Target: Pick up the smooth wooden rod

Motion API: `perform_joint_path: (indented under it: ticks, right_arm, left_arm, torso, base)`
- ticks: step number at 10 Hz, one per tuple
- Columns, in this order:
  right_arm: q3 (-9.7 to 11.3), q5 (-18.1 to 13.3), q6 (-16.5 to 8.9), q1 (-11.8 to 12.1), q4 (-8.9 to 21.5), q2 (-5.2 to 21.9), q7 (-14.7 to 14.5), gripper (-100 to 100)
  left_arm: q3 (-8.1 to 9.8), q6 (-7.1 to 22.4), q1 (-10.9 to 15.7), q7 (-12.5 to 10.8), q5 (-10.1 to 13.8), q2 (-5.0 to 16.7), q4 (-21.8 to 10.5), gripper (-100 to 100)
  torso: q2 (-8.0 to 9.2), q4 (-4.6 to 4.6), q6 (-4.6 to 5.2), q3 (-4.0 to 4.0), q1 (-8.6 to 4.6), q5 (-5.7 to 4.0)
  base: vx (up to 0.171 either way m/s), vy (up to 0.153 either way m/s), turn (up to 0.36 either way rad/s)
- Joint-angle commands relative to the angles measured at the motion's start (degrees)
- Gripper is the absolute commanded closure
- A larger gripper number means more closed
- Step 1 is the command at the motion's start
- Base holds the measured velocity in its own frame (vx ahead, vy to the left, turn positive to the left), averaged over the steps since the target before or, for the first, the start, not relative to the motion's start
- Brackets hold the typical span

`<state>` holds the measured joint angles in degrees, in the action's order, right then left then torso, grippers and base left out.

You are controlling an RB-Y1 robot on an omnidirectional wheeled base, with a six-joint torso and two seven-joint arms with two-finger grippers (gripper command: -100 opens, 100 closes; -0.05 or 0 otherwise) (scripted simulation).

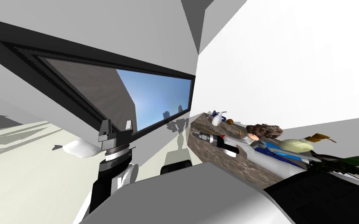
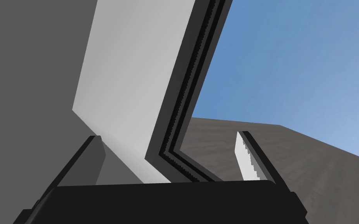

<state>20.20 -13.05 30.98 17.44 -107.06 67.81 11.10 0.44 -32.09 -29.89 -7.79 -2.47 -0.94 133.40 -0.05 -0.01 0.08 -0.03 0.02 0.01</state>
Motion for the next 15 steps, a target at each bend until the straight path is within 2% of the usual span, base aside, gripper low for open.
perform_joint_path:
  ticks: [1, 2, 3, 5, 6, 7, 8, 9, 10, 12, 13, 14, 15]
  right_arm:
    - [2.03, -0.80, 0.05, -0.32, 2.09, 2.86, 0.31, -100]
    - [2.03, -0.80, 0.05, -0.32, 2.09, 4.43, 0.31, -100]
    - [3.95, -1.59, 0.19, -0.50, 4.08, 6.05, 0.49, -100]
    - [3.95, -1.59, 0.19, -0.50, 4.08, 8.27, 0.49, -100]
    - [5.83, -2.35, 0.33, -0.66, 5.99, 10.49, 0.66, -100]
    - [5.83, -2.35, 0.33, -0.66, 5.99, 11.95, 0.66, -100]
    - [7.66, -3.09, 0.46, -0.78, 7.80, 13.79, 0.82, -100]
    - [7.66, -3.09, 0.46, -0.78, 7.80, 15.49, 0.82, -100]
    - [9.42, -3.81, 0.59, -0.88, 9.50, 17.18, 0.97, -100]
    - [9.42, -3.81, 0.59, -0.88, 9.50, 18.87, 0.97, -100]
    - [11.10, -4.48, 0.70, -0.96, 11.09, 21.23, 1.09, -100]
    - [11.10, -4.48, 0.70, -0.96, 11.09, 22.06, 1.09, -100]
    - [12.69, -5.12, 0.81, -1.01, 12.57, 24.10, 1.20, -100]
  left_arm:
    - [0.00, 0.00, 0.00, 0.00, 0.00, 0.00, 0.00, 0]
    - [0.00, 0.00, 0.01, 0.00, 0.00, 0.00, 0.00, 0]
    - [0.00, 0.00, 0.00, 0.00, 0.00, 0.00, 0.00, 0]
    - [0.00, 0.00, 0.00, 0.00, 0.00, 0.00, 0.00, 0]
    - [0.00, 0.00, 0.00, 0.00, 0.00, 0.00, 0.00, 0]
    - [0.00, 0.00, 0.01, 0.00, 0.00, 0.00, 0.00, 0]
    - [0.00, 0.00, 0.00, 0.00, 0.00, 0.00, 0.00, 0]
    - [0.00, 0.00, 0.00, 0.00, 0.00, 0.00, 0.00, 0]
    - [0.00, 0.00, 0.00, 0.00, 0.00, 0.00, 0.00, 0]
    - [0.00, 0.00, 0.00, 0.00, 0.00, 0.00, 0.00, 0]
    - [0.00, 0.00, 0.00, 0.00, 0.00, 0.00, 0.00, 0]
    - [0.00, 0.00, 0.00, 0.00, 0.00, 0.00, 0.00, 0]
    - [0.00, 0.00, 0.00, 0.00, 0.00, 0.00, 0.00, 0]
  torso:
    - [0.00, 0.00, 0.00, 0.00, 0.00, 0.00]
    - [-0.05, -0.01, -0.05, -0.03, 0.00, 0.00]
    - [-0.06, -0.01, -0.02, -0.03, 0.00, 0.00]
    - [-0.10, -0.02, 0.01, -0.06, -0.05, -0.01]
    - [-0.02, -0.01, 0.01, -0.01, -0.03, -0.01]
    - [-0.06, -0.01, -0.05, -0.03, 0.00, 0.00]
    - [-0.05, -0.01, 0.00, -0.03, 0.00, 0.00]
    - [-0.07, -0.02, -0.02, -0.04, -0.01, 0.00]
    - [-0.09, -0.02, -0.01, -0.05, -0.02, -0.01]
    - [-0.08, -0.02, 0.00, -0.05, -0.03, -0.01]
    - [0.02, 0.00, 0.02, 0.01, 0.00, -0.01]
    - [0.02, 0.01, -0.01, 0.01, -0.02, -0.01]
    - [0.00, 0.00, 0.00, 0.00, -0.01, -0.01]
  base:
    - [0.041, 0.002, 0.135]
    - [0.044, 0.000, 0.145]
    - [0.056, 0.002, 0.223]
    - [0.044, -0.014, 0.029]
    - [0.041, 0.000, 0.184]
    - [0.042, -0.005, 0.105]
    - [0.052, -0.006, 0.167]
    - [0.052, -0.012, 0.078]
    - [0.058, -0.011, 0.167]
    - [0.031, -0.013, 0.028]
    - [0.025, -0.011, 0.132]
    - [0.033, -0.013, 0.082]
    - [0.041, -0.005, 0.137]
